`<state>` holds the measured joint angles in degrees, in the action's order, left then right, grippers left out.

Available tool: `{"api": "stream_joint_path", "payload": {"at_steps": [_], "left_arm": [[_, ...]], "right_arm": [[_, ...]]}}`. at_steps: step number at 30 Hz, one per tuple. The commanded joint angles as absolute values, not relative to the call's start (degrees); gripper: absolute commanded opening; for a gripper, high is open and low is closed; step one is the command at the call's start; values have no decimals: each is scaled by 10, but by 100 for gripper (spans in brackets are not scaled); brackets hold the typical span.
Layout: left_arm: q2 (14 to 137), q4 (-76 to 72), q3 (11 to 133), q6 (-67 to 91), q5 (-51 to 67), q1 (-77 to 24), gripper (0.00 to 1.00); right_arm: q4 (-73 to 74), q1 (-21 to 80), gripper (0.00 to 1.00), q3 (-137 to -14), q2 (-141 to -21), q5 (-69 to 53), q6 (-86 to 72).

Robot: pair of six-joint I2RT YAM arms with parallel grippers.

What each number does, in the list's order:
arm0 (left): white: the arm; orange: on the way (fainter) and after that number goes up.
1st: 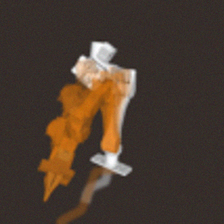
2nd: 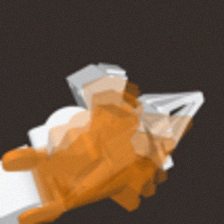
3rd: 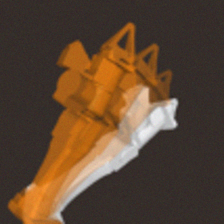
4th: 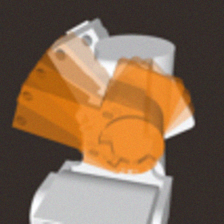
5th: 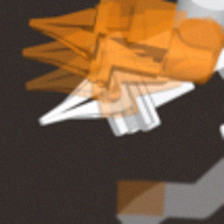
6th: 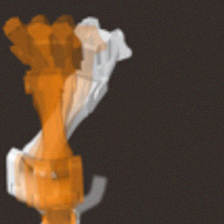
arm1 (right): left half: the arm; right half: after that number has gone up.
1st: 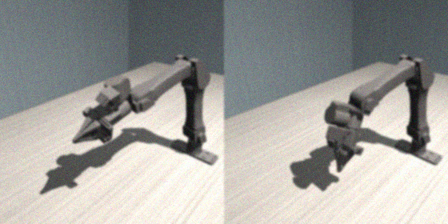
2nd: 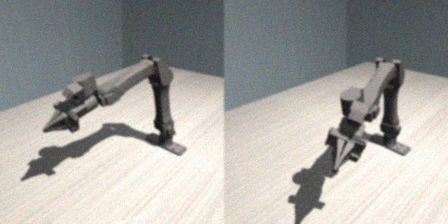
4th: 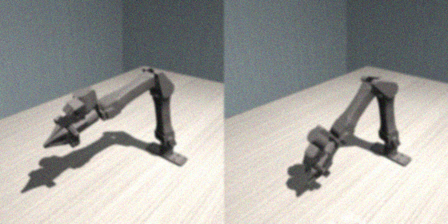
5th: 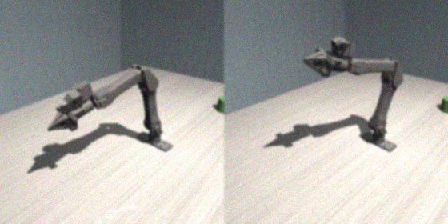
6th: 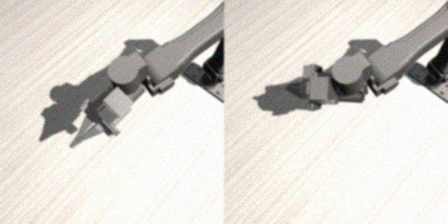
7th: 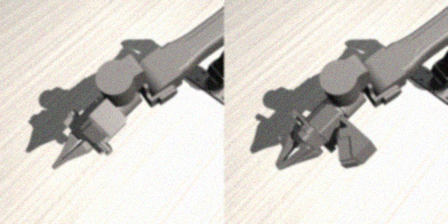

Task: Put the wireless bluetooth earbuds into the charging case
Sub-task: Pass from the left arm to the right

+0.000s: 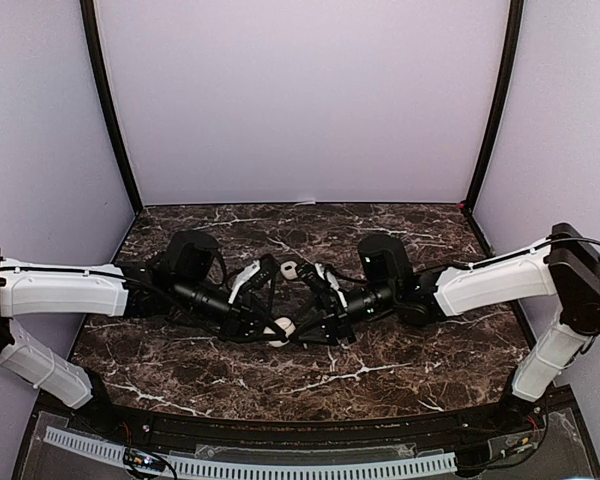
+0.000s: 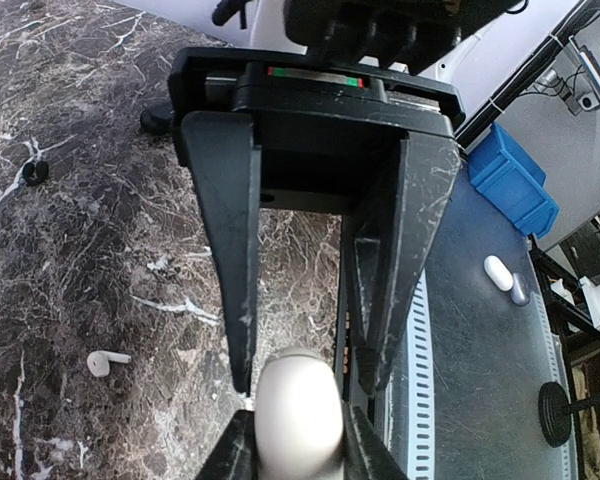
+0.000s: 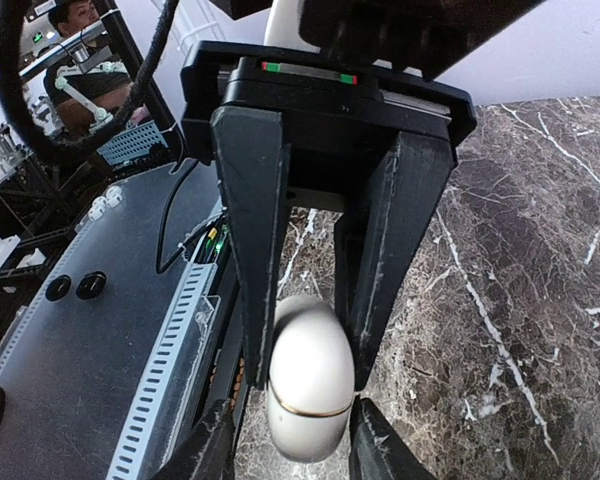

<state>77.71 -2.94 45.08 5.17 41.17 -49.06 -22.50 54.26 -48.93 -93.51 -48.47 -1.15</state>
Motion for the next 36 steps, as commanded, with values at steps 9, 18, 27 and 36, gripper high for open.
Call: {"api": "stream_joint_path", "payload": {"at_steps": [9, 18, 27, 36], "left_arm": [[785, -12, 482, 17, 437, -496, 27], [816, -95, 473, 117, 621, -450, 34], [839, -28, 509, 98, 632, -433, 47], [727, -64, 421, 72, 399, -435, 84]], "right_arm": [[-161, 554, 10, -527, -961, -489, 37], [-135, 569, 0, -506, -927, -430, 97], [-141, 573, 0, -496, -903, -392, 110], [-219, 556, 0, -460, -898, -430, 16]]}}
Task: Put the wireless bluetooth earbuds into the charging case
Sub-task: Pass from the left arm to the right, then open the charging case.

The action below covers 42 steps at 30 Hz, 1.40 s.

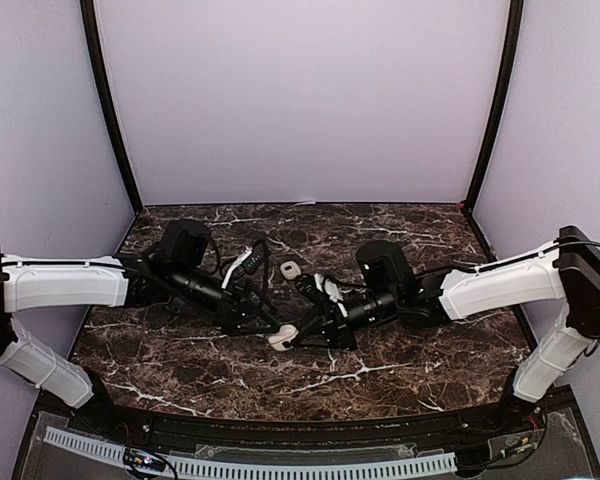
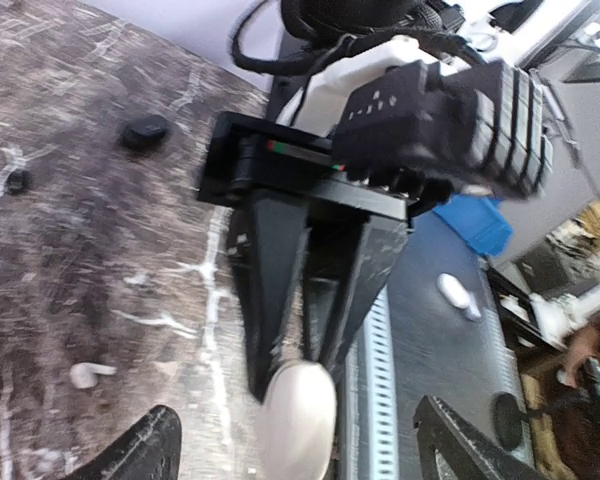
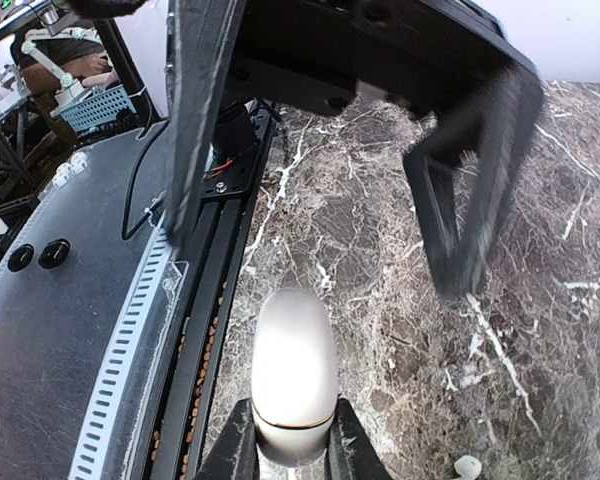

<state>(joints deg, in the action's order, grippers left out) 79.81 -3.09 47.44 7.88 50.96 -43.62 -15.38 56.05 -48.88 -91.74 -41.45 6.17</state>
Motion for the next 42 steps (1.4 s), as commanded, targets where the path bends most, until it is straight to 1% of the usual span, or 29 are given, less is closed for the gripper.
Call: {"api": "stream_joint_path", "payload": {"at_steps": [1, 3, 5, 8, 11, 13, 14, 18, 20, 22, 25, 29, 31, 32, 35, 37, 42], "left_arm": [[719, -83, 404, 76, 381, -435, 83], [692, -115, 377, 90, 360, -435, 80], [676, -142, 355, 93, 374, -435, 78], [673, -150, 342, 88, 391, -435, 70], [688, -153, 341, 82, 410, -436, 64], [704, -162, 343, 83, 423, -439, 64], [711, -162, 346, 82, 424, -442, 65], [741, -159, 360, 68, 408, -458, 67], [751, -158, 369, 66, 405, -461, 61], [758, -158, 377, 65, 406, -462, 54], [764, -160, 382, 66, 418, -462, 38], [771, -175, 381, 81, 433, -462, 27], [780, -185, 381, 100, 454, -462, 16], [784, -199, 378, 117, 475, -462, 12], [803, -257, 370, 178, 525, -457, 6], [828, -287, 372, 231, 557, -449, 4], [847, -390, 352, 353, 604, -446, 4]], "right_arm": [[-228, 556, 0, -455, -896, -428, 10], [-241, 556, 0, -450, -892, -421, -3], [-252, 556, 0, -449, -891, -423, -19], [-258, 556, 0, -451, -891, -424, -36], [-252, 557, 0, -454, -893, -421, -34], [-249, 557, 0, -456, -894, -422, -32], [-247, 558, 0, -457, -896, -423, -31], [-237, 558, 0, -467, -906, -430, -26], [-227, 557, 0, -474, -910, -432, -20], [-219, 558, 0, -478, -912, -433, -14], [-206, 558, 0, -483, -912, -429, -4], [-198, 557, 0, -485, -912, -426, 3], [-196, 558, 0, -484, -910, -427, 7], [-194, 558, 0, -483, -909, -427, 11], [-178, 565, 0, -479, -902, -423, 38], [-167, 571, 0, -475, -896, -418, 59], [-156, 583, 0, -462, -882, -402, 87]]}}
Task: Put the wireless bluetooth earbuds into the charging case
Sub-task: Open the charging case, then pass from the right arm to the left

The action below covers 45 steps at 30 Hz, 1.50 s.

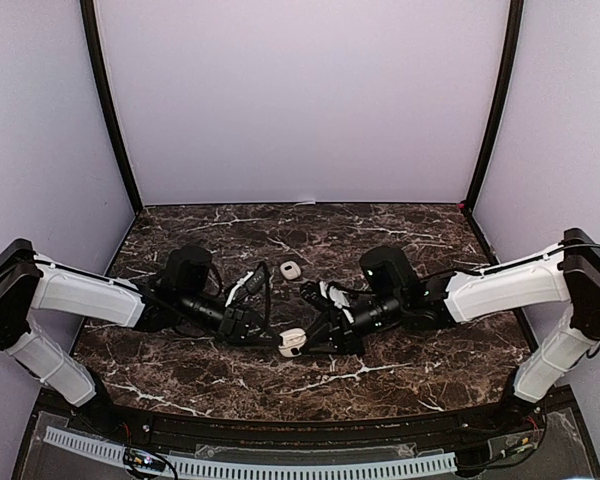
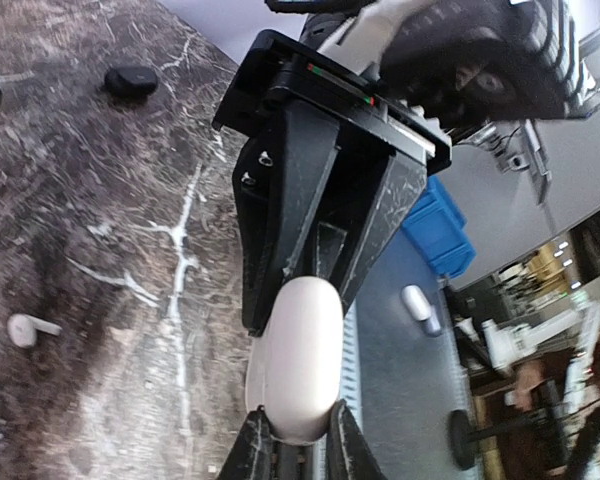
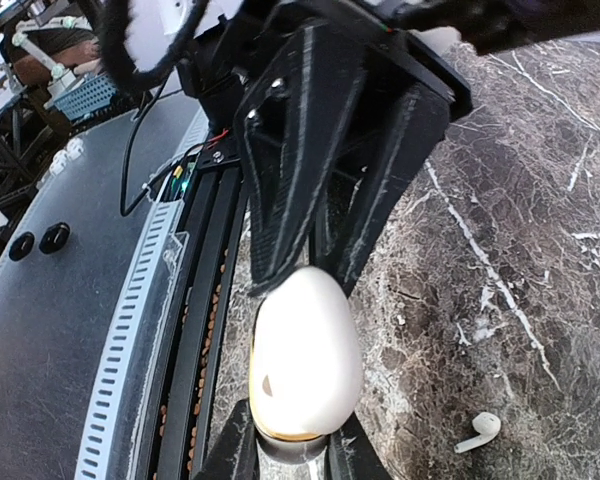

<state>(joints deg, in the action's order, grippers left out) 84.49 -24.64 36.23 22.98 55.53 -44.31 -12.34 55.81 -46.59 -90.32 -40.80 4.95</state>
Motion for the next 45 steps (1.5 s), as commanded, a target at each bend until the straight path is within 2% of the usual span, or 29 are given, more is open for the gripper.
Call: {"api": "stream_joint_path", "payload": {"at_steps": [1, 3, 7, 8, 12, 15, 17, 22, 24, 28, 31, 35, 38, 42, 45], "left_arm": [[847, -405, 347, 375, 608, -446, 5], [845, -428, 337, 409, 602, -446, 11], [832, -488, 297, 471, 561, -442, 37], [827, -505, 285, 481, 542, -440, 47], [792, -554, 236, 507, 467, -437, 70], [768, -573, 211, 508, 421, -438, 77], [748, -572, 198, 488, 400, -445, 78], [710, -472, 216, 327, 298, -528, 80], [716, -479, 215, 287, 276, -553, 80], [730, -530, 198, 250, 229, -577, 90], [740, -566, 191, 236, 183, -601, 90], [758, -568, 207, 232, 176, -609, 72], [756, -568, 214, 227, 182, -612, 67], [747, -565, 220, 211, 205, -612, 36], [740, -542, 229, 200, 216, -612, 25]], "right_arm": [[-157, 584, 0, -457, -878, -400, 89], [-167, 584, 0, -445, -868, -400, 89], [-213, 585, 0, -414, -857, -405, 72], [-226, 584, 0, -407, -855, -408, 64], [-324, 584, 0, -352, -841, -402, 17], [-355, 585, 0, -336, -843, -387, -22], [-362, 584, 0, -337, -848, -382, -47], [-388, 584, 0, -334, -845, -329, -119], [-416, 584, 0, -327, -839, -317, -151], [-476, 587, 0, -314, -831, -307, -200], [-484, 600, 0, -313, -830, -293, -201], [-471, 616, 0, -327, -834, -287, -198], [-454, 628, 0, -337, -829, -273, -194], [-438, 631, 0, -354, -832, -269, -189], [-430, 632, 0, -364, -834, -270, -187]]}}
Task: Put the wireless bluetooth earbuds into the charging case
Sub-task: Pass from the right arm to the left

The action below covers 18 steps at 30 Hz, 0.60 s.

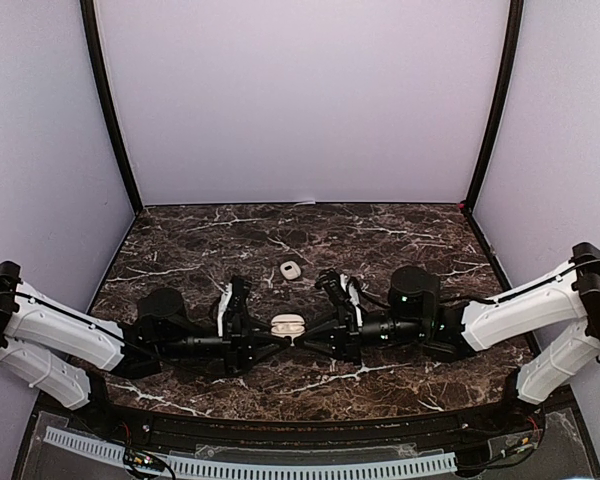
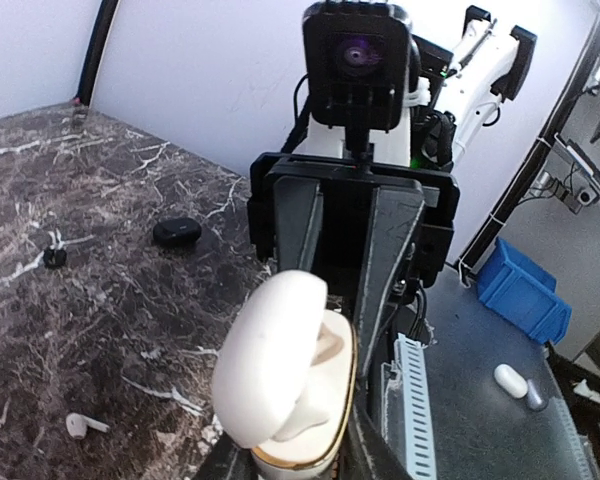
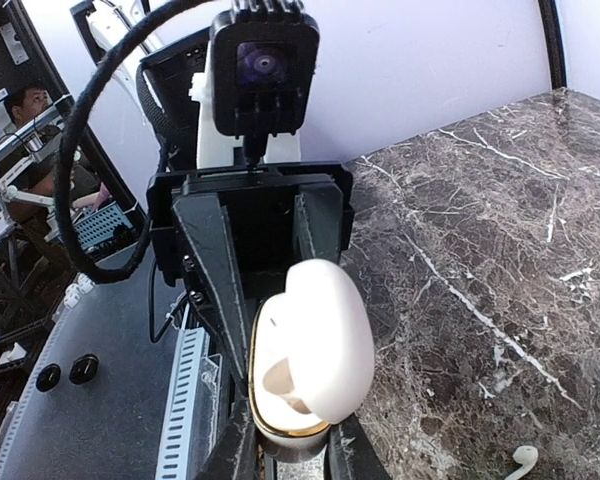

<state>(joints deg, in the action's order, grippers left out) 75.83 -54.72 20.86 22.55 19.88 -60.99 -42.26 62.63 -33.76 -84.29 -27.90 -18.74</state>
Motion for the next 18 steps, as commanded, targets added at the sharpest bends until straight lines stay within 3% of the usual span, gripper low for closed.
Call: {"api": "stream_joint_path", "payload": {"at_steps": [1, 4, 6, 18], "left_arm": [[737, -534, 229, 195, 218, -612, 22], [723, -506, 227, 181, 219, -612, 20], [712, -487, 224, 168, 229, -612, 20], [691, -432, 217, 112, 270, -612, 19]], "right_arm": [[-428, 632, 0, -365, -834, -271, -185], [-424, 632, 25, -368, -829, -260, -186], [-415, 632, 34, -375, -826, -250, -187], [-319, 629, 28, -441, -853, -197, -210]]}}
